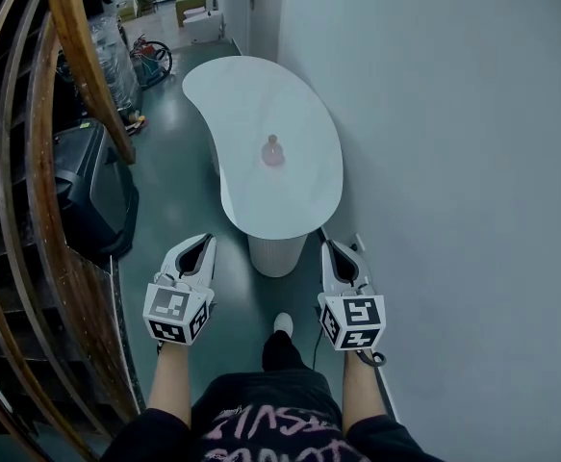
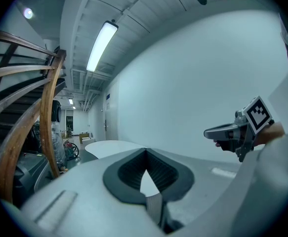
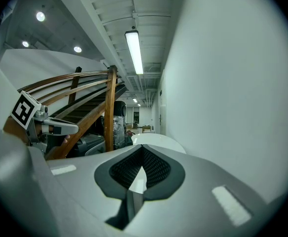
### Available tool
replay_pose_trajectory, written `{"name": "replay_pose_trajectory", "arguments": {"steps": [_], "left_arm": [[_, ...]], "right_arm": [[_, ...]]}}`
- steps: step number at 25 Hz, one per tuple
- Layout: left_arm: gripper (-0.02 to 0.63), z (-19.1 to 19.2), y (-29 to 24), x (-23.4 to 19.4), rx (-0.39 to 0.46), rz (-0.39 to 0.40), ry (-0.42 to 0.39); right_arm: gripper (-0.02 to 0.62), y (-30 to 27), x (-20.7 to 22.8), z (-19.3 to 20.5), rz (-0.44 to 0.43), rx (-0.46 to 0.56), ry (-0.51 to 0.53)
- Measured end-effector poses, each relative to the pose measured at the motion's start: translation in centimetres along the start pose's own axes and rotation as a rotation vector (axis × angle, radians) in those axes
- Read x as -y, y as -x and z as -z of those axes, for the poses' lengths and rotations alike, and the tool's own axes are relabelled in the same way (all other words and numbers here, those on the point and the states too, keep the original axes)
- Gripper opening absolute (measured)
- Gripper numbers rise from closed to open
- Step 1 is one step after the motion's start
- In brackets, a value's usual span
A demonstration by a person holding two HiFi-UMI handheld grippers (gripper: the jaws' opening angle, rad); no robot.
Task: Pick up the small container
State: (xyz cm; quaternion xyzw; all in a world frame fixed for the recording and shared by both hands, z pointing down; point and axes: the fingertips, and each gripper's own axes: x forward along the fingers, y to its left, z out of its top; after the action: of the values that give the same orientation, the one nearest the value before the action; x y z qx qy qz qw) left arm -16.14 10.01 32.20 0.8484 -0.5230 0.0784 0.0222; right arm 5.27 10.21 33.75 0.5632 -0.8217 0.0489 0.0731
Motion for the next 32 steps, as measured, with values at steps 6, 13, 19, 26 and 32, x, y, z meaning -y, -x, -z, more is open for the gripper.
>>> {"name": "replay_pose_trajectory", "arguments": {"steps": [6, 13, 19, 26, 32], "left_arm": [[0.001, 0.3, -1.2, -0.7, -0.009, -0.001, 0.005], [0.001, 0.4, -3.1, -1.6, -0.02, 0.002, -0.001], [0.001, 0.7, -5.1, -1.7, -0.033, 0.015, -0.002], [0.001, 1.6, -7.5, -1.7, -0.057, 0.033, 0.002], [0.001, 2.3, -9.5, -2.1, -0.077, 0.042, 0.002]], "right_arm": [[0.009, -1.4, 0.4, 0.4, -0.004, -0.012, -0.006], [0.009, -3.6, 0.8, 0.2, -0.013, -0.019, -0.005], [0.009, -5.2, 1.8, 0.6, -0.018, -0.035, -0.009], [0.01, -7.2, 2.9, 1.6, -0.02, -0.055, -0.024], [0.011, -8.8, 4.0, 2.3, -0.014, -0.07, -0.037]]}}
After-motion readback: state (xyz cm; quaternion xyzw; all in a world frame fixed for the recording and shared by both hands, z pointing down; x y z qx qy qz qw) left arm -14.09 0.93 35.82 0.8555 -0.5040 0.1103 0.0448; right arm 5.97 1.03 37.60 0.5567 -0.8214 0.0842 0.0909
